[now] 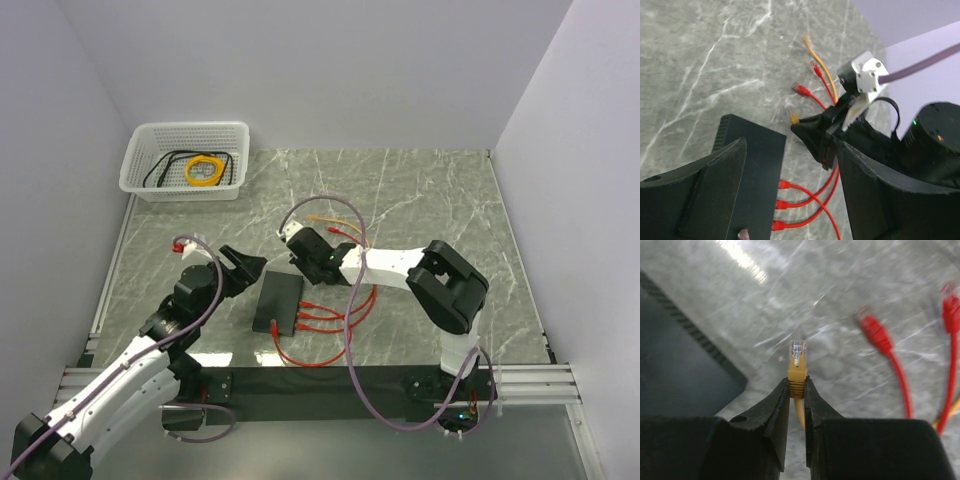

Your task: Insert the plug into the switch port

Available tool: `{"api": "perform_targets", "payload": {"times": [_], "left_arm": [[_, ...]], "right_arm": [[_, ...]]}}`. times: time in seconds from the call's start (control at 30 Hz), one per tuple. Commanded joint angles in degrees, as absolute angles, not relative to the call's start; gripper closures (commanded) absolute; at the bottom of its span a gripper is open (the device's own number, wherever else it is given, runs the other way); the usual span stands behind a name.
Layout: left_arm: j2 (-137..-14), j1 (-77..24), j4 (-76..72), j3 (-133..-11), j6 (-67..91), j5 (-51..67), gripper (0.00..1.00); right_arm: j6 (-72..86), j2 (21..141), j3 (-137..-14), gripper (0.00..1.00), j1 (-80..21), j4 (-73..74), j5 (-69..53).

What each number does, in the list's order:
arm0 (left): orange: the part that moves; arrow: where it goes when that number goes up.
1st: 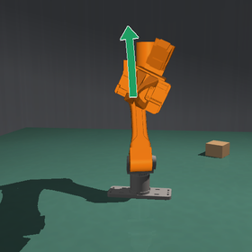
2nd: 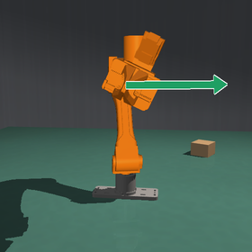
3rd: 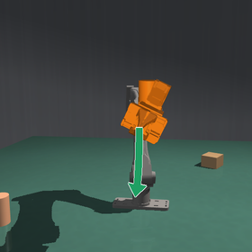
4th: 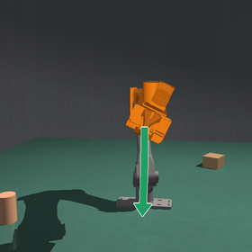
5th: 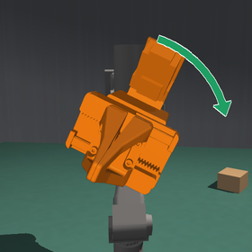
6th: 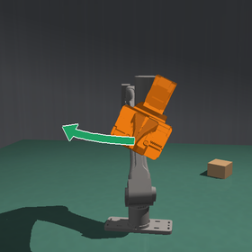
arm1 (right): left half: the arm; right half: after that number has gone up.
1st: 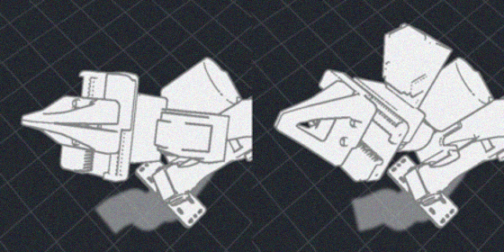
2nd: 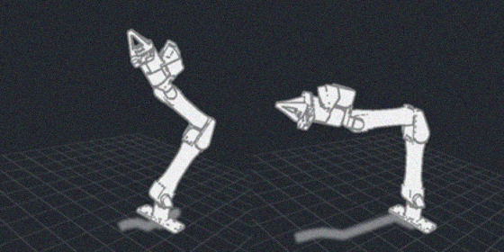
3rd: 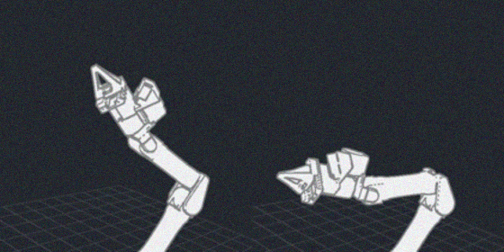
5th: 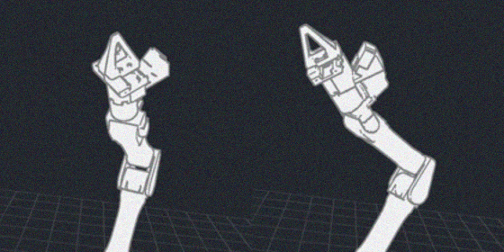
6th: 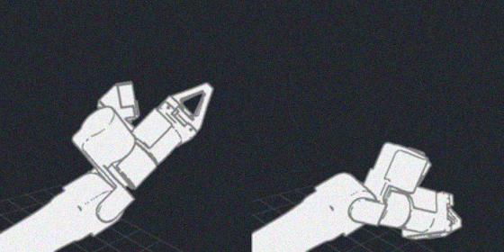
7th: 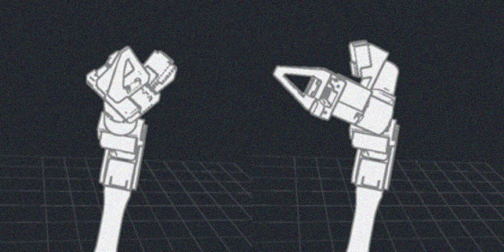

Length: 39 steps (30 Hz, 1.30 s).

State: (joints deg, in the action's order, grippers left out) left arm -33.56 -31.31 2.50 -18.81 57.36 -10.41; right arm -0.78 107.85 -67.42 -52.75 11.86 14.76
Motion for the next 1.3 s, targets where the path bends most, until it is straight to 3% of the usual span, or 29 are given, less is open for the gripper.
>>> {"api": "perform_targets", "payload": {"times": [0.0, 0.57, 1.27], "left_arm": [[-35.5, -30.7, 1.1, -18.7, 55.7, -11.0, 0.2], [-47.4, -26.5, -10.3, -15.0, 55.8, -3.8, 0.23], [-64.4, -26.5, -26.4, -12.7, 55.3, 2.1, 0.31]], "right_arm": [[4.7, 105.8, -65.1, 1.0, -53.6, 10.3, 13.1], [13.4, 96.0, -51.7, 1.0, -54.7, 3.6, 5.0], [13.3, 92.7, -47.5, 1.0, -57.7, -2.5, 1.1]]}}
